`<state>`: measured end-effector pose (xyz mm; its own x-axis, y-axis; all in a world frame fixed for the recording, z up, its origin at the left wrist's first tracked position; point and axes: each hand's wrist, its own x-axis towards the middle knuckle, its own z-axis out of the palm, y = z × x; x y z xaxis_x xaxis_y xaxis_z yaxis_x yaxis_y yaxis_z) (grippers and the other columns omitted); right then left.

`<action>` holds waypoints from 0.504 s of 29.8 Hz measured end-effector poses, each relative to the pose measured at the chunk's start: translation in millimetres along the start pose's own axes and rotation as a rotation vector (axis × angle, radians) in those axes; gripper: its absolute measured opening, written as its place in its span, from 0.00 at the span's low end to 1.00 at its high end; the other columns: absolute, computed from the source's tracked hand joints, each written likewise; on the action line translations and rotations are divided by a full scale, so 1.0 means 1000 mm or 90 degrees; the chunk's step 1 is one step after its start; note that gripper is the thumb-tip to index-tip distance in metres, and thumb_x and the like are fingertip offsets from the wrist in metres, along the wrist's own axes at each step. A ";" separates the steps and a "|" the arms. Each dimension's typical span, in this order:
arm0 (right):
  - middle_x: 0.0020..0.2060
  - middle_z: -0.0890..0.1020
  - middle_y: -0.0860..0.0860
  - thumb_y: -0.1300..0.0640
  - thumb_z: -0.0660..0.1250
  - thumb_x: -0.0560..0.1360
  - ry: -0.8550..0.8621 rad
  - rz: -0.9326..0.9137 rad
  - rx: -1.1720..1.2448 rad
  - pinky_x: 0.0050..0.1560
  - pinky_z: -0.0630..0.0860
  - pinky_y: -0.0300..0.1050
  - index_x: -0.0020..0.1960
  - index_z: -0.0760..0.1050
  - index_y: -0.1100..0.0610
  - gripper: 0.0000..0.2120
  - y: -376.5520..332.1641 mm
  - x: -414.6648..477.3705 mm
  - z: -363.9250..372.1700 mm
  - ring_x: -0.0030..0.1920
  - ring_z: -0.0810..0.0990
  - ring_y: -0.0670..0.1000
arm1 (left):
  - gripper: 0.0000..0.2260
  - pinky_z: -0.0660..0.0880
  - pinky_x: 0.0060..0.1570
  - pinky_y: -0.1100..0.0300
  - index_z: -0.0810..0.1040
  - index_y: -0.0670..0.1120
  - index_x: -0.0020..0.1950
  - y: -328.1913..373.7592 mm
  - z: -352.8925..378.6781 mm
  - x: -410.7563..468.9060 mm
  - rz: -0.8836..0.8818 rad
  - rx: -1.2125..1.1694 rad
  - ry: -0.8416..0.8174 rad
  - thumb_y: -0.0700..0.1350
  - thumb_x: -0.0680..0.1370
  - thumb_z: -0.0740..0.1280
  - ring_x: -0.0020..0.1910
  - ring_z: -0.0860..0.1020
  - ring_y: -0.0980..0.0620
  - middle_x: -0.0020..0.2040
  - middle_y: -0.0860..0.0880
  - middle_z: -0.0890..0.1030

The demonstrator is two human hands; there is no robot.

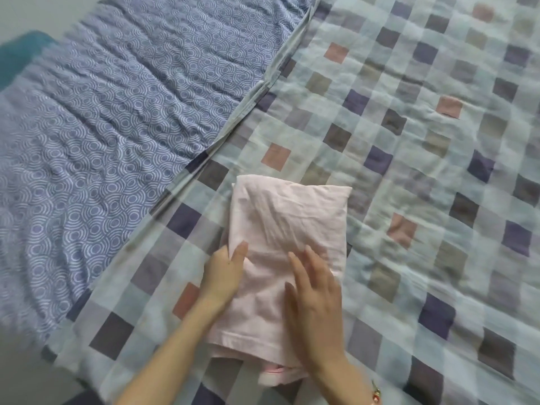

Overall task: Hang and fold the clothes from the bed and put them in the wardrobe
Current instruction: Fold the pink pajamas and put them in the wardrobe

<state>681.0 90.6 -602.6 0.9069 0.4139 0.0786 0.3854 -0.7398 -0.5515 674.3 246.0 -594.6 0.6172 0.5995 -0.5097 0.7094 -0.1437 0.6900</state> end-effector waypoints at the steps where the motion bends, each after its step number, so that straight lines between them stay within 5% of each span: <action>1: 0.70 0.67 0.58 0.54 0.58 0.75 -0.026 -0.016 -0.050 0.68 0.59 0.50 0.69 0.68 0.54 0.22 0.009 -0.002 0.000 0.70 0.64 0.57 | 0.19 0.68 0.37 0.56 0.74 0.43 0.37 -0.003 0.002 -0.007 0.048 0.031 0.062 0.55 0.79 0.56 0.39 0.78 0.43 0.33 0.48 0.77; 3: 0.74 0.59 0.58 0.46 0.53 0.78 -0.096 -0.058 -0.111 0.72 0.52 0.56 0.74 0.61 0.54 0.26 0.023 -0.006 0.007 0.75 0.55 0.56 | 0.24 0.65 0.35 0.55 0.72 0.41 0.37 -0.014 0.000 -0.016 0.071 0.076 0.170 0.58 0.79 0.52 0.37 0.76 0.38 0.34 0.40 0.78; 5: 0.74 0.59 0.57 0.42 0.48 0.79 -0.171 -0.103 -0.159 0.72 0.49 0.57 0.75 0.58 0.54 0.28 0.031 -0.013 0.019 0.76 0.51 0.54 | 0.24 0.65 0.38 0.52 0.76 0.36 0.46 -0.033 -0.002 -0.015 -0.014 0.141 0.221 0.56 0.81 0.53 0.45 0.77 0.34 0.44 0.32 0.79; 9: 0.74 0.59 0.55 0.40 0.44 0.80 -0.220 -0.123 -0.209 0.74 0.47 0.55 0.75 0.58 0.54 0.28 0.039 -0.014 0.035 0.76 0.50 0.52 | 0.11 0.66 0.40 0.51 0.74 0.38 0.50 -0.040 -0.002 -0.004 -0.088 0.147 0.290 0.46 0.80 0.59 0.47 0.76 0.35 0.48 0.33 0.79; 12: 0.73 0.62 0.57 0.44 0.48 0.80 -0.119 -0.132 -0.150 0.73 0.49 0.54 0.73 0.61 0.56 0.26 0.033 -0.003 0.029 0.75 0.54 0.54 | 0.10 0.67 0.49 0.52 0.74 0.35 0.55 -0.003 -0.002 0.013 0.165 0.060 0.473 0.36 0.76 0.60 0.52 0.74 0.39 0.52 0.35 0.78; 15: 0.74 0.59 0.57 0.48 0.46 0.81 0.002 -0.066 -0.122 0.74 0.47 0.53 0.74 0.58 0.57 0.24 0.026 0.035 0.020 0.75 0.54 0.56 | 0.14 0.65 0.60 0.52 0.75 0.37 0.58 0.034 0.016 0.036 0.552 0.136 0.357 0.39 0.77 0.57 0.58 0.73 0.45 0.56 0.39 0.79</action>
<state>719.3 96.5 -631.0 0.8614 0.4913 0.1289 0.5012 -0.7813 -0.3719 726.1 250.1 -597.4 0.7344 0.4956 0.4638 0.1794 -0.8007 0.5715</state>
